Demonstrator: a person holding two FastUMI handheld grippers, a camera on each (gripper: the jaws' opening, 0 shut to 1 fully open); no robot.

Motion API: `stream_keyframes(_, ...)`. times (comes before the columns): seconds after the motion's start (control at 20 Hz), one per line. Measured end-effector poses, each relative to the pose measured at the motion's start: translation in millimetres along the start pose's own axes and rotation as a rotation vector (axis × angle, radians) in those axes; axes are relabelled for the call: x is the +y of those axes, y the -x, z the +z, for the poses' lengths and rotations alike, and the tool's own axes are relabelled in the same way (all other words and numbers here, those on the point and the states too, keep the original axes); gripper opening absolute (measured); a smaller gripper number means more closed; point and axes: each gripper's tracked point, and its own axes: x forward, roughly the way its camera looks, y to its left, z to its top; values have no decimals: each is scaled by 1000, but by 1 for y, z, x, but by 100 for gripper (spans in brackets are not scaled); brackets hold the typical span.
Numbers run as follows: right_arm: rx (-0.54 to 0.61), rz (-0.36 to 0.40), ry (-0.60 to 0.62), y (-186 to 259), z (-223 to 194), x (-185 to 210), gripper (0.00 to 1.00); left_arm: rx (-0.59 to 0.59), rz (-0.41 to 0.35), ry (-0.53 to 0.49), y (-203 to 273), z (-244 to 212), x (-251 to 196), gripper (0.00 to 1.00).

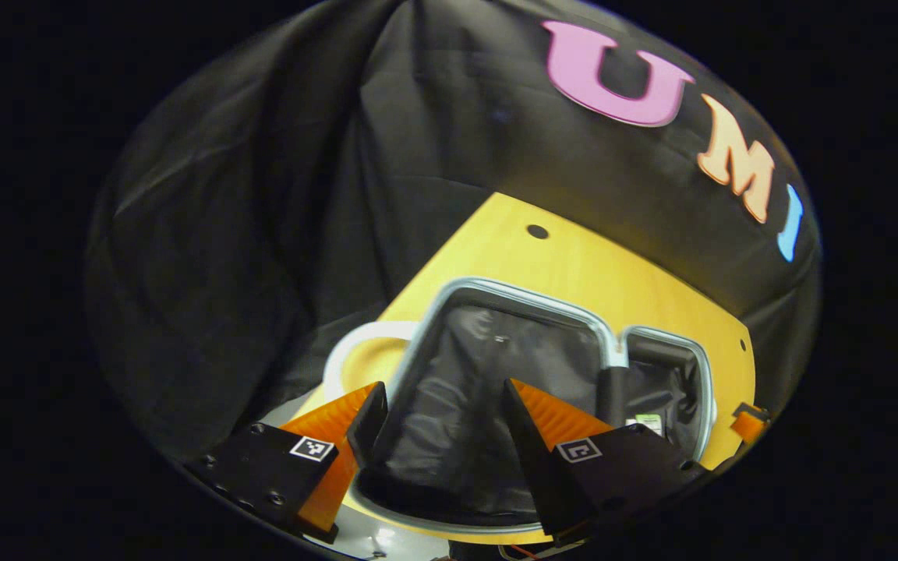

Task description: First open the suitcase, pack the skin care products into it, and then close the suitcase.

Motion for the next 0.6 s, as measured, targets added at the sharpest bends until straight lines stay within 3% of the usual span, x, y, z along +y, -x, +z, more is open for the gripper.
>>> stream_keyframes(0.15,-75,-33,16,6,24,-6,98,30,46,22,-16,2,48,92)
stream_keyframes(0.45,-98,-115,3,19,30,-27,98,179,44,36,-68,-14,91,78)
stream_keyframes(0.6,-112,-147,-9,27,35,-35,98,223,46,24,-78,-8,114,57)
